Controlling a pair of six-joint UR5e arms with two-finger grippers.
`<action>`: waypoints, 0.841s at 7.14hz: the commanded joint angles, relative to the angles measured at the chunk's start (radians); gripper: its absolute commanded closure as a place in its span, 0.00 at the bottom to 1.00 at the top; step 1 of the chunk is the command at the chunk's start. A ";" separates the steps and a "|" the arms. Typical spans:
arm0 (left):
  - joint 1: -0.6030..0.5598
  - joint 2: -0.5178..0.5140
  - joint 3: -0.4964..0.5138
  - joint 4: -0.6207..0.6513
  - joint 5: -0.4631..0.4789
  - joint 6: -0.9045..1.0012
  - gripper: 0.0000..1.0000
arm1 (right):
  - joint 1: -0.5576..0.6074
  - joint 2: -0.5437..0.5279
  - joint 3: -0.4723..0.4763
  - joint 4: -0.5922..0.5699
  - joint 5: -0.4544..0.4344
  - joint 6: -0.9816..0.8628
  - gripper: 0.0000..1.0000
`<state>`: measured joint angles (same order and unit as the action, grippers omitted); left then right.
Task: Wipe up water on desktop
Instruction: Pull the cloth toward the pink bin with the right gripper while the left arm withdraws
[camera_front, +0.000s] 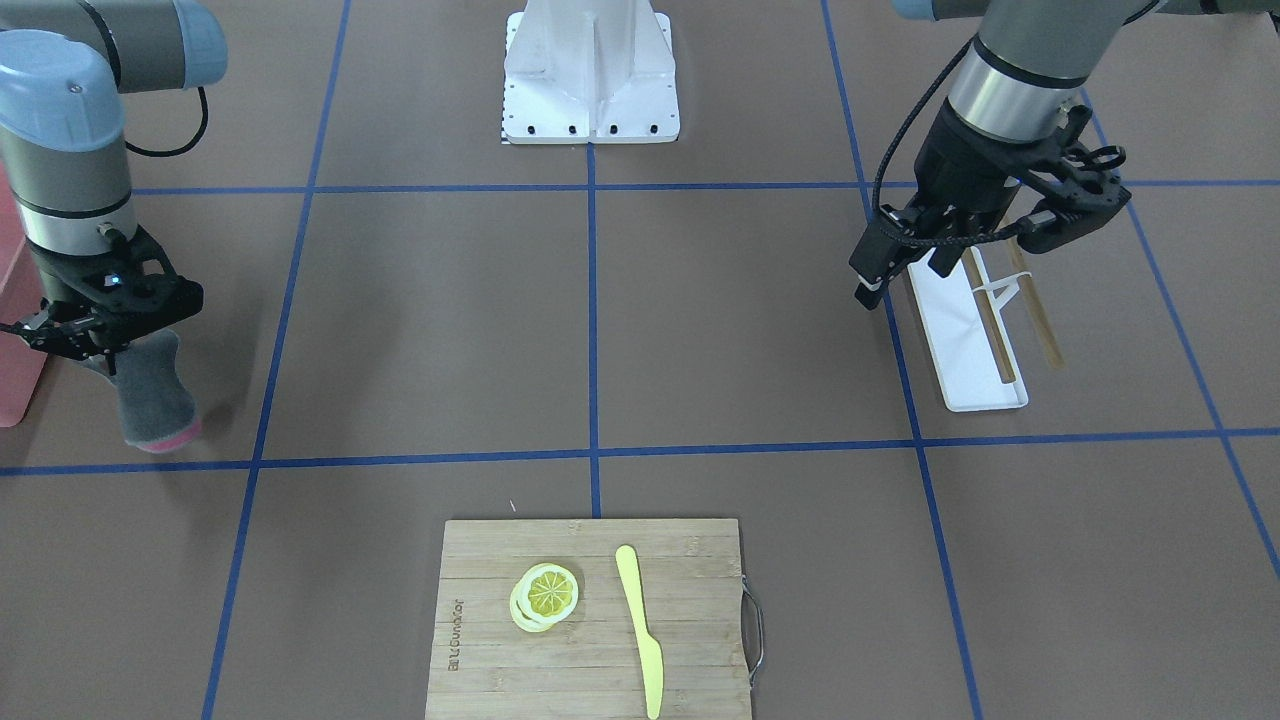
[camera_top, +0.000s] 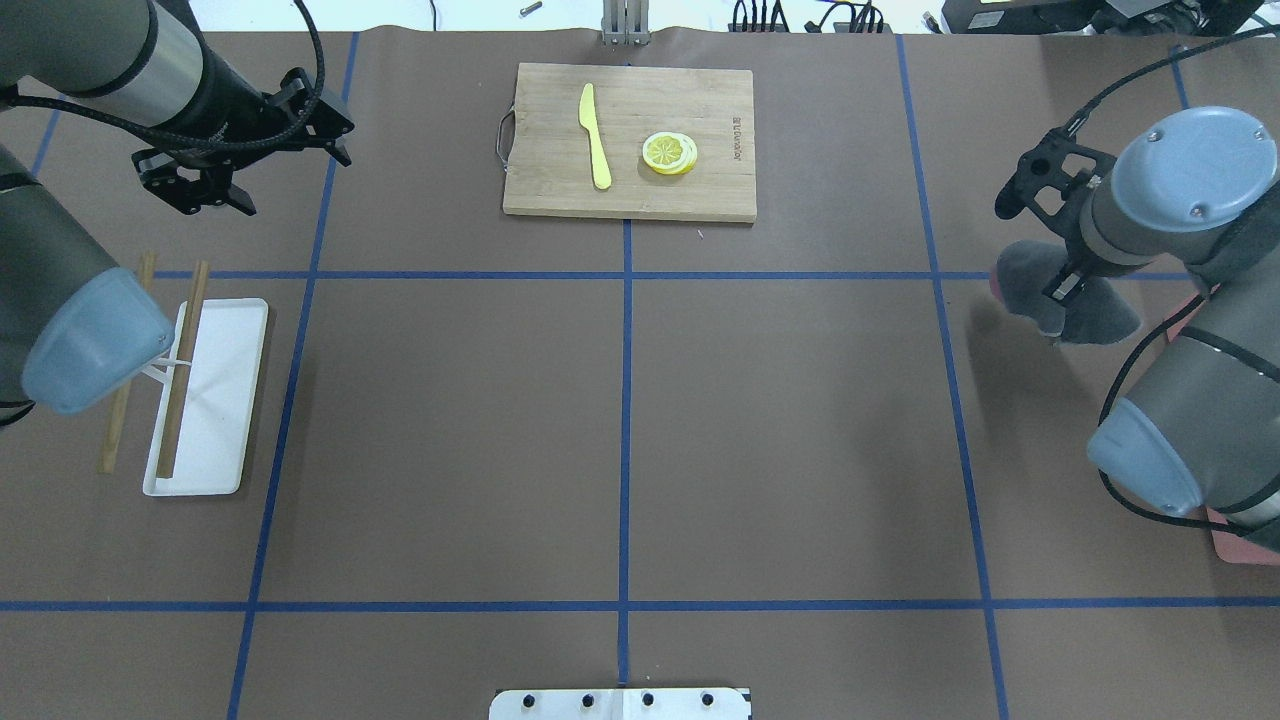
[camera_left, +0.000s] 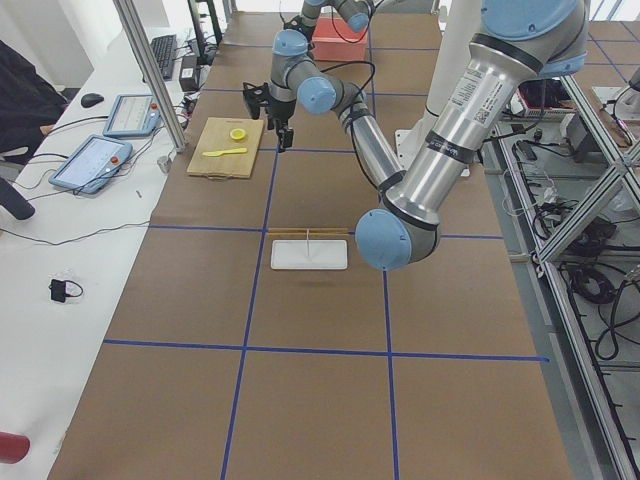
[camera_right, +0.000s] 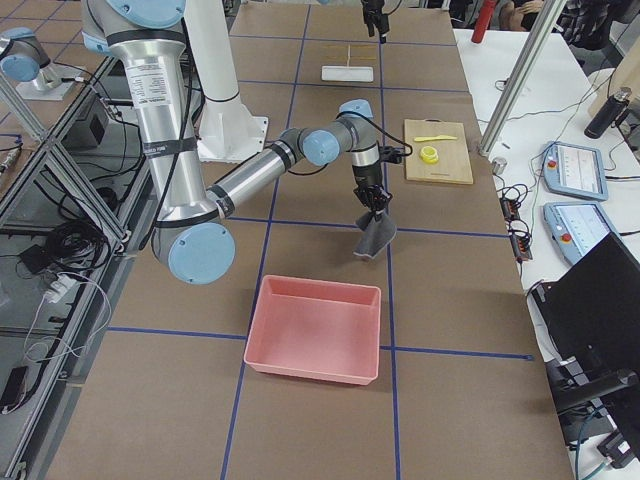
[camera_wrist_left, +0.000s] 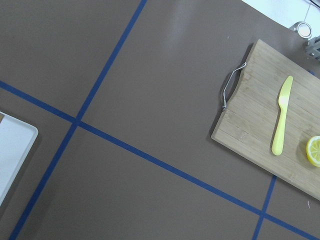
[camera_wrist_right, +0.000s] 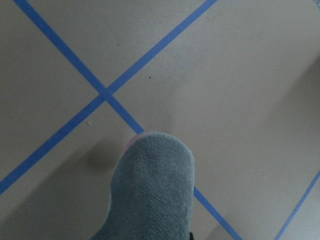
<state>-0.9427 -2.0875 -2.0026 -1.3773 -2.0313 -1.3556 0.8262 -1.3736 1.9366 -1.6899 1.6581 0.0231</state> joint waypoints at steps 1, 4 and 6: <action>-0.052 0.059 -0.051 0.101 0.014 0.223 0.02 | -0.093 0.005 -0.050 -0.005 -0.020 0.009 1.00; -0.152 0.141 -0.082 0.101 0.014 0.479 0.02 | -0.186 0.008 -0.036 -0.007 0.040 0.119 1.00; -0.183 0.149 -0.081 0.101 0.014 0.572 0.02 | -0.231 0.005 0.016 -0.005 0.168 0.225 1.00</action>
<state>-1.1085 -1.9460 -2.0826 -1.2765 -2.0172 -0.8407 0.6295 -1.3662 1.9182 -1.6963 1.7502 0.1694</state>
